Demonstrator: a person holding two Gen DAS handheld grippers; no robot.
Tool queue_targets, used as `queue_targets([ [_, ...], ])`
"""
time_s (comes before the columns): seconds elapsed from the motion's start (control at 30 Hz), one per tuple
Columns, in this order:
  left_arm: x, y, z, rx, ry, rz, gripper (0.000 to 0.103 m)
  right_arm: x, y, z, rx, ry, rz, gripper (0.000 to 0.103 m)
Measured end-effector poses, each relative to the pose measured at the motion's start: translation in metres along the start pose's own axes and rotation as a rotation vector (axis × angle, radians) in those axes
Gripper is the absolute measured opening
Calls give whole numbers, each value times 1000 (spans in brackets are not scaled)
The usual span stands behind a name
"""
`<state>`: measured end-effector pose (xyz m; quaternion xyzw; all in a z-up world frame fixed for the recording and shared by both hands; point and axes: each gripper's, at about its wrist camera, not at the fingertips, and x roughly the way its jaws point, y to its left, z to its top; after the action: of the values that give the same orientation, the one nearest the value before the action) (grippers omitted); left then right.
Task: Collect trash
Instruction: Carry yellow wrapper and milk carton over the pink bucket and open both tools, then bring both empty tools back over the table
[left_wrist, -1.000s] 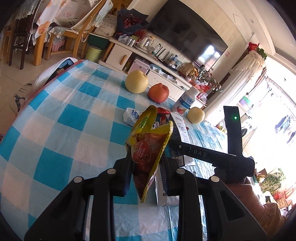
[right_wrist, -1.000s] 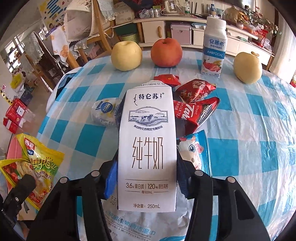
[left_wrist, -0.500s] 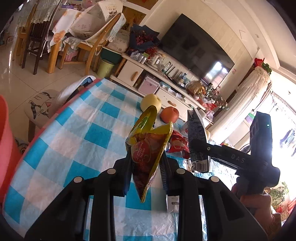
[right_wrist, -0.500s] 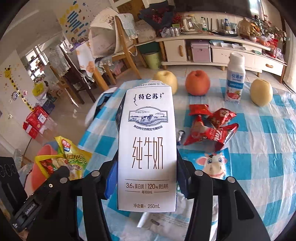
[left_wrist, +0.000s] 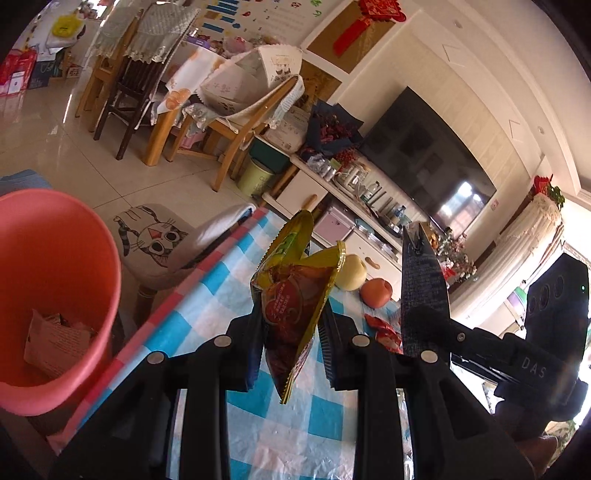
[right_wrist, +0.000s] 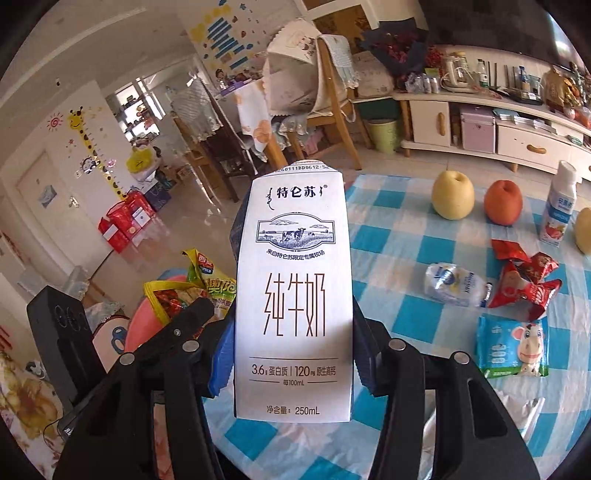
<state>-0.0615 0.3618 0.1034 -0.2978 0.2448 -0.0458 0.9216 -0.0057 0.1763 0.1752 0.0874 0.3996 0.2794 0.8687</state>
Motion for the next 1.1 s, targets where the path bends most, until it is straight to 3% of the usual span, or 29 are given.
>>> queue_targets([
  [0.3, -40, 70, 31, -171, -162, 208, 28, 57, 72, -5, -69, 74, 115, 54],
  [0.53, -54, 129, 44, -295, -172, 323, 28, 111, 131, -9, -115, 133, 203, 54],
  [0.67, -58, 163, 45, -375, -159, 344, 30, 138, 154, -13, -131, 158, 231, 54],
  [0.77, -62, 181, 45, -426, -167, 345, 37, 162, 164, -19, -133, 189, 245, 56],
  [0.8, -65, 186, 44, -440, -180, 346, 42, 168, 166, -22, -137, 191, 243, 59],
  [0.83, -67, 189, 44, -442, -192, 363, 53, 172, 165, -23, -142, 189, 233, 69],
  [1.0, -70, 188, 49, -371, -217, 417, 73, 169, 151, -30, -127, 163, 191, 81],
  [1.1, -70, 177, 54, -318, -223, 434, 79, 157, 137, -32, -117, 143, 157, 82],
])
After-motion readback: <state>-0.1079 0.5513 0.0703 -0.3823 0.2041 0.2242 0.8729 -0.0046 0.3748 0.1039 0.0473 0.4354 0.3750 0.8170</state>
